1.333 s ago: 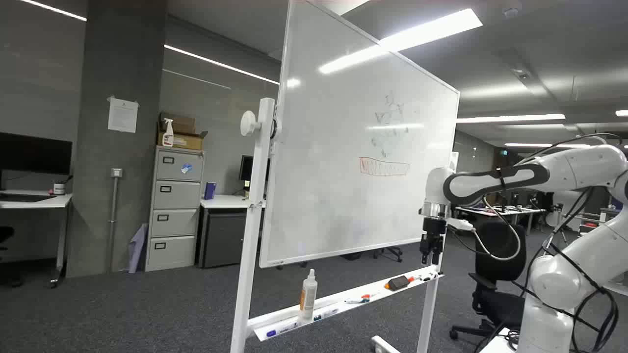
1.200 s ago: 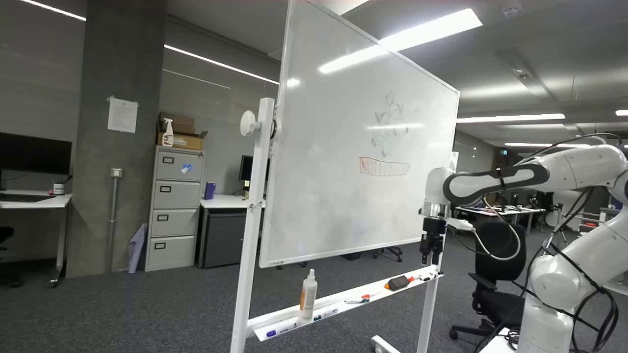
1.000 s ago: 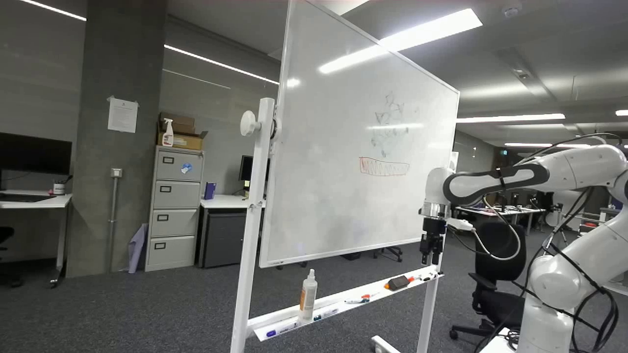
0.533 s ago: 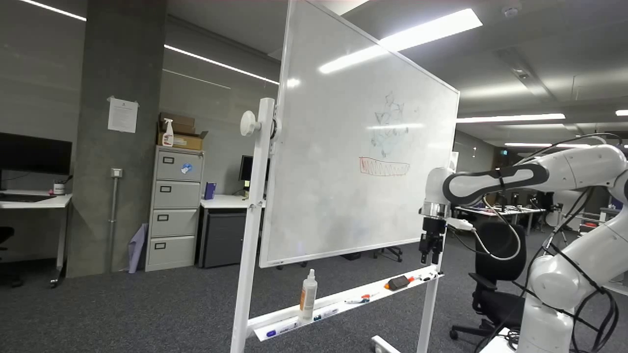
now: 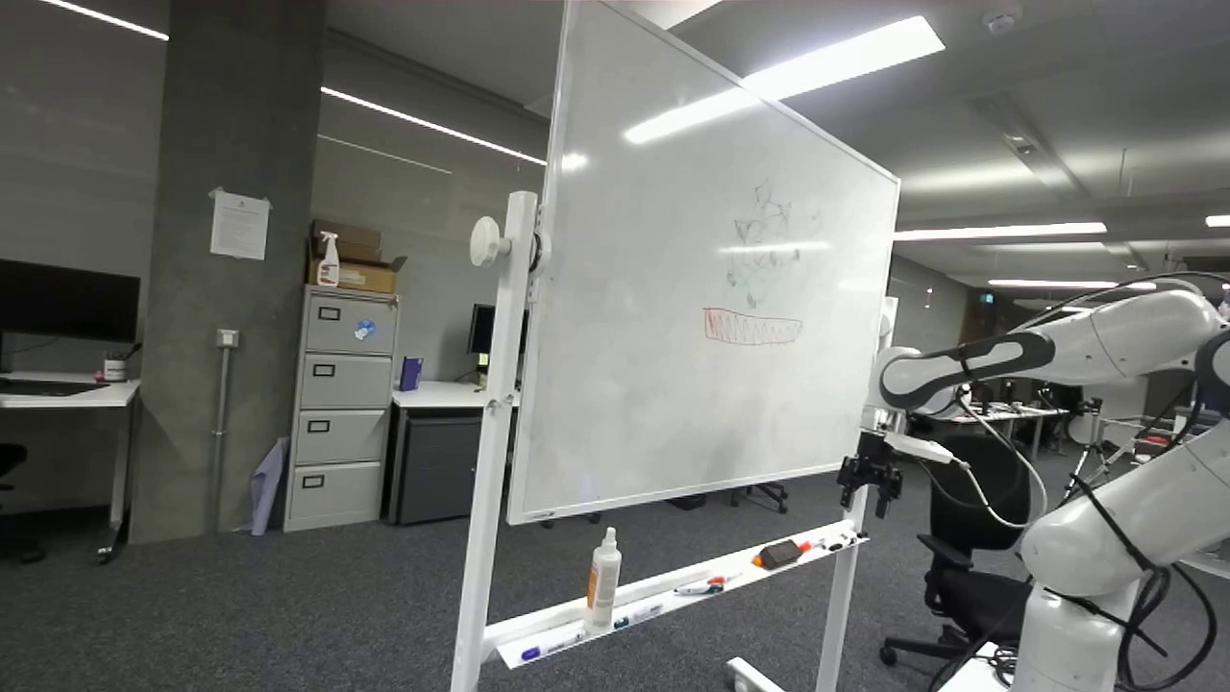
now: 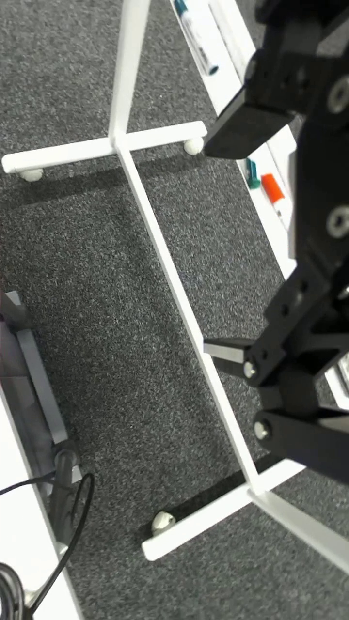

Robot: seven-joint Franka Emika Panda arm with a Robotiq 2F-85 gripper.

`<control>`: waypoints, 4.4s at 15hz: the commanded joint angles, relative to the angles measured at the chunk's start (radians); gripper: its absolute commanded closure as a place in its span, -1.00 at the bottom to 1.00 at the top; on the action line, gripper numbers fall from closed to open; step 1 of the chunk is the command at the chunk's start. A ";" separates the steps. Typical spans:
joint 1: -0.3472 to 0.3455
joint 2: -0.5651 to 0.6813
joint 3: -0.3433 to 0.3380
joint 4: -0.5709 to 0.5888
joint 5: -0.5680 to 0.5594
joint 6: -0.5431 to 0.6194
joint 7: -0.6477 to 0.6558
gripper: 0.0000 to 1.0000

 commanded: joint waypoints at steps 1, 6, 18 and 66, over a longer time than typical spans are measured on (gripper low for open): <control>-0.114 0.015 -0.106 -0.026 -0.006 0.038 -0.011 -1.00; -0.203 0.114 -0.176 -0.032 0.049 0.197 0.053 -1.00; -0.102 0.388 -0.179 -0.035 0.331 0.582 0.068 -1.00; 0.133 0.918 -0.087 0.338 1.444 1.074 -0.307 -1.00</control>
